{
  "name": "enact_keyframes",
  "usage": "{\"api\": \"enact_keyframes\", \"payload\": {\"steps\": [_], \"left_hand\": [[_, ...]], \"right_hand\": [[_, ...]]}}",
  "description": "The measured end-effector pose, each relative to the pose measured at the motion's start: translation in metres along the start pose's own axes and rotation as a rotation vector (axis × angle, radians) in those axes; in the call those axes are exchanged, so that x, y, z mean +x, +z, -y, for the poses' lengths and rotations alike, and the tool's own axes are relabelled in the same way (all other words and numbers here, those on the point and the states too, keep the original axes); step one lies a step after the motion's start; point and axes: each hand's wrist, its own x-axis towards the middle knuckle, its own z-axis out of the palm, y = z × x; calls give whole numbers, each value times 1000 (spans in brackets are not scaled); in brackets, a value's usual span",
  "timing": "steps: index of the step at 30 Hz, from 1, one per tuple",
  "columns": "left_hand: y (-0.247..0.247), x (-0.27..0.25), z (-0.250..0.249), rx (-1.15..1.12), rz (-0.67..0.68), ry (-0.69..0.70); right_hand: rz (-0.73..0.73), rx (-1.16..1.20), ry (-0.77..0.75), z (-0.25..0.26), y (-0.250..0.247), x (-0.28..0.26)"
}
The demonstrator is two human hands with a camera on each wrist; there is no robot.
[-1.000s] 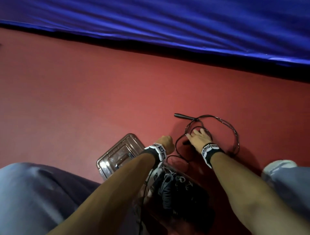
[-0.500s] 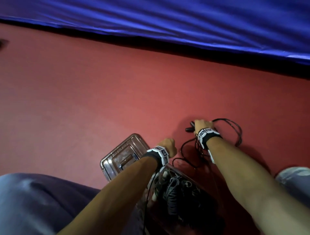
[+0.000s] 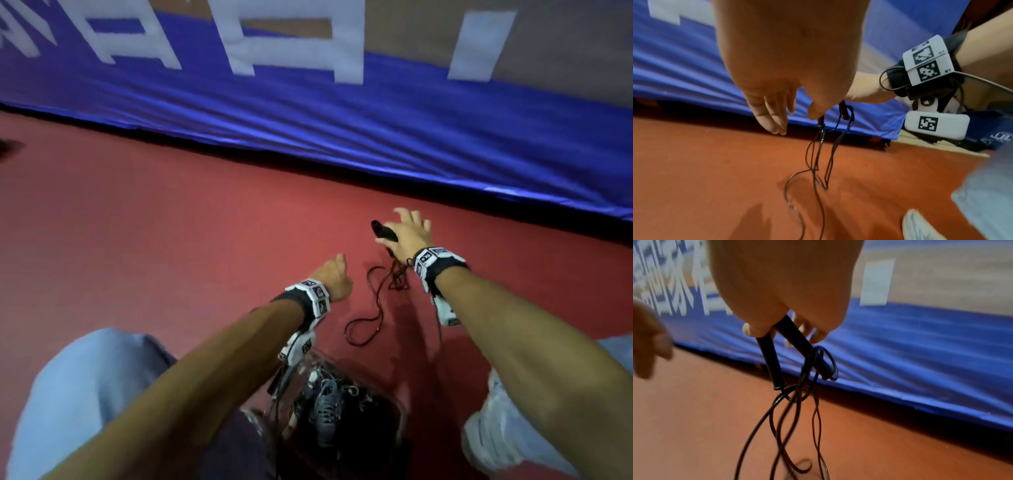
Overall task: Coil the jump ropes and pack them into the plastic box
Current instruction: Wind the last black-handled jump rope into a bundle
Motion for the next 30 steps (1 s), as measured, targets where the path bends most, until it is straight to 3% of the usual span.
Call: {"api": "enact_keyframes", "payload": {"steps": [2,6,8,12,15,20,22,26,30], "left_hand": [[-40,-11,-20,-89,-118,86],[-110,-36,-56,-299,-350,243],[-135,-53,-71,-417,-424,349],[-157,-93,-91,-599,-438,564],[-160,-116,-98,-745,-296,635],[-158,-126,-97,-758,-236,608],[-157,-121,-90,-654,-272,614],[-153,-106,-75,-370,-520,593],[-162,-100,-67,-197,-771,559]], "right_hand": [[-17,188,-54,18,-57,-5],[-233,579,-30,69,-164,-34],[-273,732,-23,94,-201,-52],[-320,1074,-90,124,-240,-88],[-320,1230,-129,137,-254,-105],[-389,1647,-41,136,-263,-97],[-398,1791,-7,131,-265,-92],[-454,1917,67,128,-265,-82],[-579,1770,189,114,-262,-69]]}}
